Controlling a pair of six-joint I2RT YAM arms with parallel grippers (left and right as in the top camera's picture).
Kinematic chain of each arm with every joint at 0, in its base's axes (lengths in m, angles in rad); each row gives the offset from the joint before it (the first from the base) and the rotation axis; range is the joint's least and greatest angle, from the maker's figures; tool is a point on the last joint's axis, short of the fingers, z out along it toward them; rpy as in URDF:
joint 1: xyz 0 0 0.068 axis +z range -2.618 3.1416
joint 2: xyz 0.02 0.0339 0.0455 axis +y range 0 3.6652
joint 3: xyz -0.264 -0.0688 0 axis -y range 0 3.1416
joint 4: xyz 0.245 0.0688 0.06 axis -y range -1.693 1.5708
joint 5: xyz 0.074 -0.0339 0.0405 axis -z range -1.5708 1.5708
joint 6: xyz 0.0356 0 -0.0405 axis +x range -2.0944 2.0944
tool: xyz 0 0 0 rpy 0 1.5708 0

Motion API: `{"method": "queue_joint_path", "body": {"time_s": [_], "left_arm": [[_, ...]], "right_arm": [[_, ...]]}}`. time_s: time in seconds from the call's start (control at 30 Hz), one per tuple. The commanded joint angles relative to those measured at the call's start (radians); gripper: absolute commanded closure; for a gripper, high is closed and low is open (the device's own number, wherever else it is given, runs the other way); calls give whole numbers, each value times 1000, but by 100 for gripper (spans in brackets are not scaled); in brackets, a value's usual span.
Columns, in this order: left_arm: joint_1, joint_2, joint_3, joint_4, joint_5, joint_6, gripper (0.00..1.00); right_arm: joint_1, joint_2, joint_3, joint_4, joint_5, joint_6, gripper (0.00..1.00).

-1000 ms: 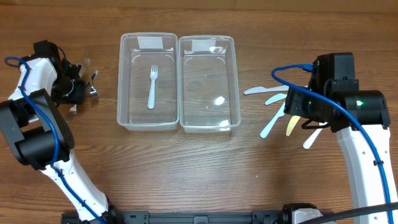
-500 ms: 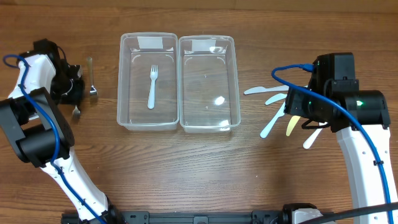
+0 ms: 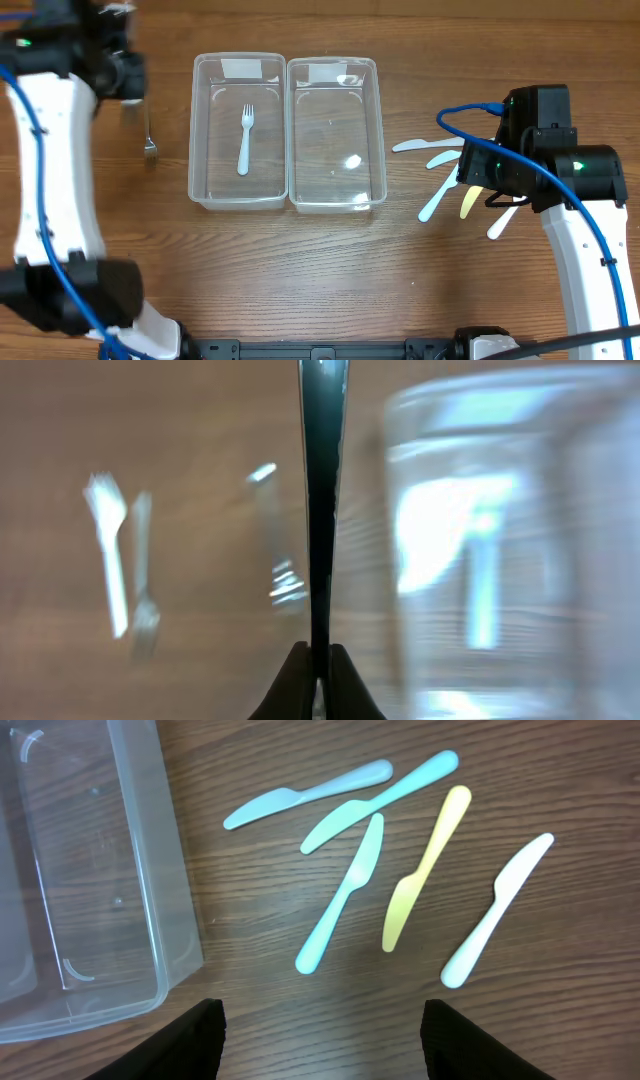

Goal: Pack container
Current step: 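Place the metal fork into the left container and open gripper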

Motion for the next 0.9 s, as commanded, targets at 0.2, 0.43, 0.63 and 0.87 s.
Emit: {"method": "queue_joint_path", "body": {"time_s": [0.2, 0.43, 0.63, 0.87], "left_arm": [[-340, 139, -4, 95, -1, -209, 96], [-370, 342, -4, 109, 2, -236, 86], [-370, 338, 42, 83, -9, -162, 53], [-320, 253, 285, -35, -134, -190, 4]], "right_arm": [[-3, -16, 26, -3, -13, 0, 35], [-3, -16, 25, -5, -13, 0, 35], [-3, -16, 26, -7, -13, 0, 35], [-3, -16, 26, -8, -13, 0, 35]]}}
